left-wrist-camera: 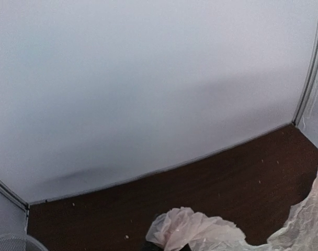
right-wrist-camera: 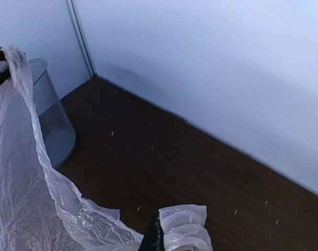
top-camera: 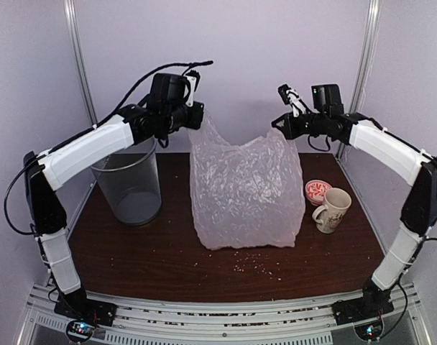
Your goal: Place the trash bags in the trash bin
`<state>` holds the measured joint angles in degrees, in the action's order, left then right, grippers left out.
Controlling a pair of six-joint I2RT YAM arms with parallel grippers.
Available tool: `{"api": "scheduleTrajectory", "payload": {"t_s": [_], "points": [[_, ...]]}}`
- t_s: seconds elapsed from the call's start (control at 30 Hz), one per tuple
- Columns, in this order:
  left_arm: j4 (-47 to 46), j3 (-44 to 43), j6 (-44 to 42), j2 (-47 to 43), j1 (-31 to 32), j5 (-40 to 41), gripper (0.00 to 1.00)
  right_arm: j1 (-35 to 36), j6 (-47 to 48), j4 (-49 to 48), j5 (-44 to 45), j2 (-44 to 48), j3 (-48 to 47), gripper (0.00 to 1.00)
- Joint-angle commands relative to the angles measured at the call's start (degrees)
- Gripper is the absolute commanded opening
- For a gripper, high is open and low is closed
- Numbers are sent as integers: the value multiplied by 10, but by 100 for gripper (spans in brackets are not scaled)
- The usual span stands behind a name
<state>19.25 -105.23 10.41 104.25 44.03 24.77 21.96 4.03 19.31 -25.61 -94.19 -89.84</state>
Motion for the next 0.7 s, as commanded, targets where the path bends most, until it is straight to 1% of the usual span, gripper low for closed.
{"api": "scheduleTrajectory", "payload": {"t_s": [0.0, 0.03, 0.07, 0.1, 0.13, 0.17, 0.2, 0.23, 0.27, 0.3, 0.33, 0.37, 0.4, 0.43, 0.5, 0.57, 0.6, 0.63, 0.67], "points": [[17, -252, -74, 92, 6, 17, 0, -20, -26, 80, 19, -111, -272, 0], [24, -308, -86, 114, 7, 18, 0, -20, -27, 103, 15, -127, -347, 0], [22, -351, -97, 119, 9, 18, 0, -20, -26, 113, 12, -130, -402, 0], [10, -373, -110, 111, 11, 18, 0, -16, -15, 83, 14, -109, -410, 0], [-14, -370, -124, 92, 16, 18, 0, -11, 0, 58, 21, -79, -397, 0], [-48, -344, -141, 59, 24, 13, 0, -4, 21, 35, 17, -50, -382, 0], [-101, -285, -166, 17, 34, -4, 0, 2, 44, 18, 9, -17, -361, 0], [-166, -199, -196, -39, 47, -24, 0, 12, 65, 1, 6, 15, -332, 0], [-255, -63, -243, -90, 70, -44, 0, 21, 87, -19, 4, 53, -295, 0], [-344, 32, -283, -141, 88, -60, 0, 31, 107, -34, 0, 86, -252, 0], [-414, 113, -315, -178, 104, -73, 0, 38, 122, -22, -6, 104, -234, 0], [-485, 175, -333, -201, 114, -72, 0, 41, 128, -6, -13, 110, -217, 0], [-516, 219, -333, -209, 117, -47, 0, 41, 132, -6, -12, 117, -180, 0], [-532, 246, -326, -204, 117, -11, 0, 41, 137, -31, -4, 131, -120, 0], [-546, 290, -327, -163, 113, 50, 0, 41, 142, -105, 36, 149, 15, 0], [-545, 314, -314, -87, 112, 103, 0, 41, 154, -157, 87, 131, 112, 0], [-522, 313, -294, -54, 112, 119, 0, 41, 153, -162, 110, 115, 143, 0], [-475, 305, -265, -30, 113, 125, 0, 41, 151, -151, 119, 101, 161, 0], [-430, 296, -233, -14, 116, 127, 0, 41, 148, -127, 110, 93, 169, 0]]}}
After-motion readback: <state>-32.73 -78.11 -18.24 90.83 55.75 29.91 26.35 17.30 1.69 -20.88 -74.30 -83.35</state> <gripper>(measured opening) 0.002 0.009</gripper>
